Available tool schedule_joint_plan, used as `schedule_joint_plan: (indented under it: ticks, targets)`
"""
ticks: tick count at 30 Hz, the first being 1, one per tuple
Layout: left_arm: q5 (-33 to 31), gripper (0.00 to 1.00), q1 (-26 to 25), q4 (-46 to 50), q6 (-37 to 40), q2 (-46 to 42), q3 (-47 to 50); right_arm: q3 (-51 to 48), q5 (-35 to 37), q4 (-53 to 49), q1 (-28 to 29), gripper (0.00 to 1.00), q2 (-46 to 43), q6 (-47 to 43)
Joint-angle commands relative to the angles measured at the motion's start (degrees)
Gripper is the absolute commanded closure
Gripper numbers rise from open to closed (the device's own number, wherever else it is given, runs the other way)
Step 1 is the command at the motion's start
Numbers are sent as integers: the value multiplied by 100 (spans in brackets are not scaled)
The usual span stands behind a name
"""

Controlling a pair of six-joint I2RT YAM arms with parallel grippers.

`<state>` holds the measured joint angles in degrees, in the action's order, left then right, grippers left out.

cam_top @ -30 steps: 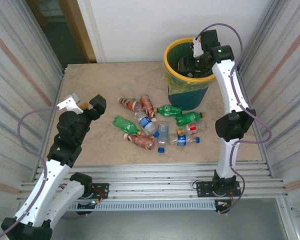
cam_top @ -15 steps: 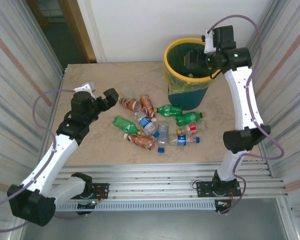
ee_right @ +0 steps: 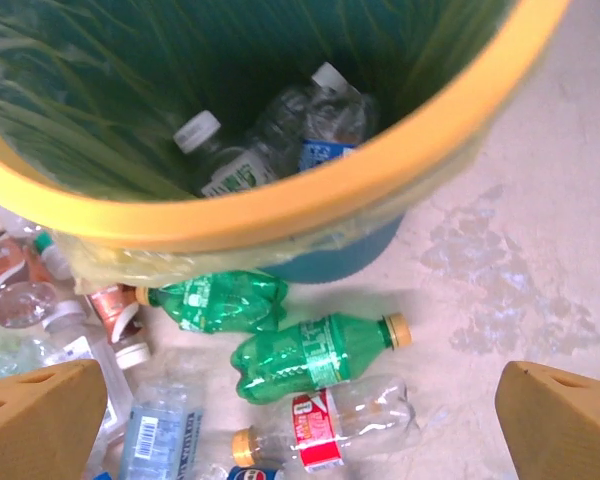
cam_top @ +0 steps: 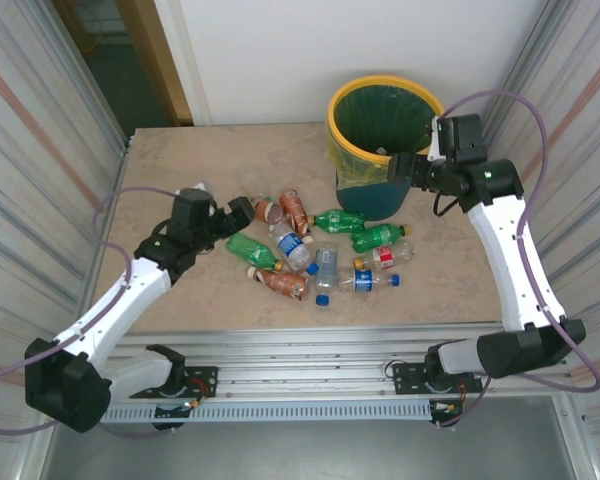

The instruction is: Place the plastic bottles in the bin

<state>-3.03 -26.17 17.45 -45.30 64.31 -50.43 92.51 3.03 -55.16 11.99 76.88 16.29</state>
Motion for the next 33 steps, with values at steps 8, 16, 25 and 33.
schedule_joint_plan:
  ticks: [8, 16, 25, 33]
  targets:
    - [-1120, 3, -1626, 243, -2036, 115, 844, -574, 646, 60, 58, 2, -766, 418]
    - [-1098, 6, -2262, 27, -2773, 788, 841, -869, 620, 115, 57, 2, -1026, 473]
    - [-902, 10, -2347, -314, -3165, 1287, 869, -967, 677, 25, 56, 2, -1078, 559]
    - [-799, 11, -2386, -126, -3331, 1691, 712, -1006, 629, 88, 58, 2, -1096, 619]
